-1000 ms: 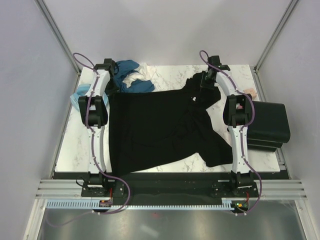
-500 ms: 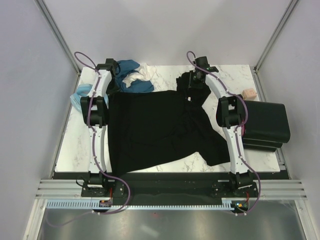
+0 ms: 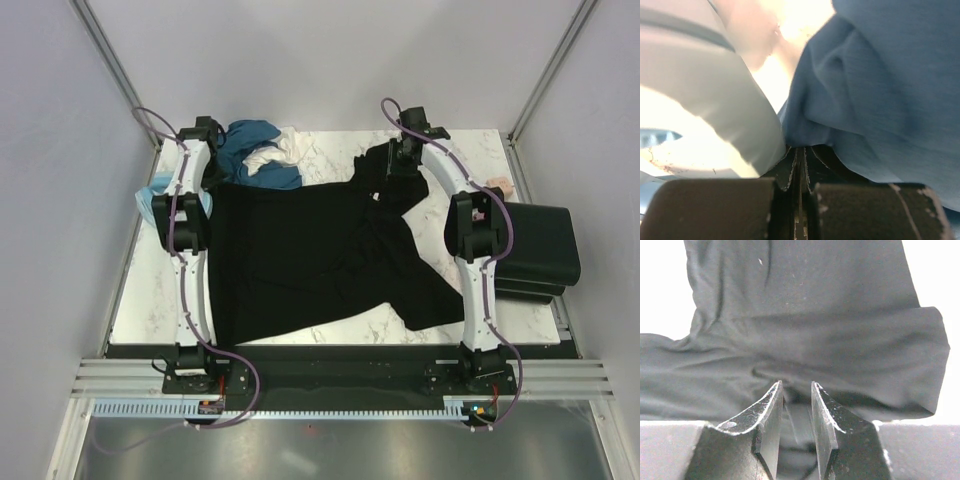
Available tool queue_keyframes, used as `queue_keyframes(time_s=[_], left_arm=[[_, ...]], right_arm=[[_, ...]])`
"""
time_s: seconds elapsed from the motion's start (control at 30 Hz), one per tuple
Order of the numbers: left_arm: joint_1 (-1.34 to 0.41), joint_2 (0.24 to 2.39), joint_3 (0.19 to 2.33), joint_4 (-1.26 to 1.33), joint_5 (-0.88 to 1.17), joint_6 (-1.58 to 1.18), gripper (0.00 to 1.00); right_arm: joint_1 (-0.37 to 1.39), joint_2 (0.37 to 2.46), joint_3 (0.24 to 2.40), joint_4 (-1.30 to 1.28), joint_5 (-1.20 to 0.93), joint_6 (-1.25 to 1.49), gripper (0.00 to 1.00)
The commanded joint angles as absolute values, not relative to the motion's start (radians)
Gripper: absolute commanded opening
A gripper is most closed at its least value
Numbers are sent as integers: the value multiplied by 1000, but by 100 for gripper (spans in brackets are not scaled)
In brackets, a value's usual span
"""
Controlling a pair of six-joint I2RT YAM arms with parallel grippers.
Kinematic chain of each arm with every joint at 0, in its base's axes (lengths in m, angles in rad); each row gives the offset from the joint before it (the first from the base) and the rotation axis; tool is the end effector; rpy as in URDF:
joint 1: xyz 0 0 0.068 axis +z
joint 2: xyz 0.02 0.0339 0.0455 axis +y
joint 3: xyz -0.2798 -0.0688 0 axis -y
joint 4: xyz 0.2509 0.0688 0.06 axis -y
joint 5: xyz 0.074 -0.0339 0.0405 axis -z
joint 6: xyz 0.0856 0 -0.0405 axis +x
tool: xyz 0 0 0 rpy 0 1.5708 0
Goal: Fold and stack the t-shirts
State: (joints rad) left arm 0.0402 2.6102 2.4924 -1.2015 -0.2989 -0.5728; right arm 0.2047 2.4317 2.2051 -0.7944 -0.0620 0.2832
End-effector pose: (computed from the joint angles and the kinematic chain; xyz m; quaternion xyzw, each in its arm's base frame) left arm 0.5547 0.0475 0.1345 -0.3138 0.9297 0.1099 0.1585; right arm 0.5604 0.1218 0.1620 0.0293 0.9616 0.0945 0.2561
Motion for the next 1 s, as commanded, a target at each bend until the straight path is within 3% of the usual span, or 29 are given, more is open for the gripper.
queue_keyframes(time_s=[0.0,0.1,0.2,0.4,0.5,0.73,0.97], left_arm=[[63,2591,2519,-1164,-267,-574,2],[57,2459,2403,-1084,-210,-580,2],[55,2297,2258,-965,-123,-580,17],[32,2164,2229,-868,51,-543,26],[11,2248,2351,-839,168,-499,27],[-126,2508,2612,-796,267,-526,38],[-212,2609,2599,-726,236,-560,35]], right_arm=[[199,2281,2212,-790,-55,268,38],[201,2220,2207,-762,-100,273,38],[206,2178,2230,-732,-140,284,41],[213,2201,2227,-684,-216,356,40],[242,2177,2146,-681,-238,380,35],[279,1955,1774,-644,-219,342,36],[279,1800,1632,-667,-198,319,36]])
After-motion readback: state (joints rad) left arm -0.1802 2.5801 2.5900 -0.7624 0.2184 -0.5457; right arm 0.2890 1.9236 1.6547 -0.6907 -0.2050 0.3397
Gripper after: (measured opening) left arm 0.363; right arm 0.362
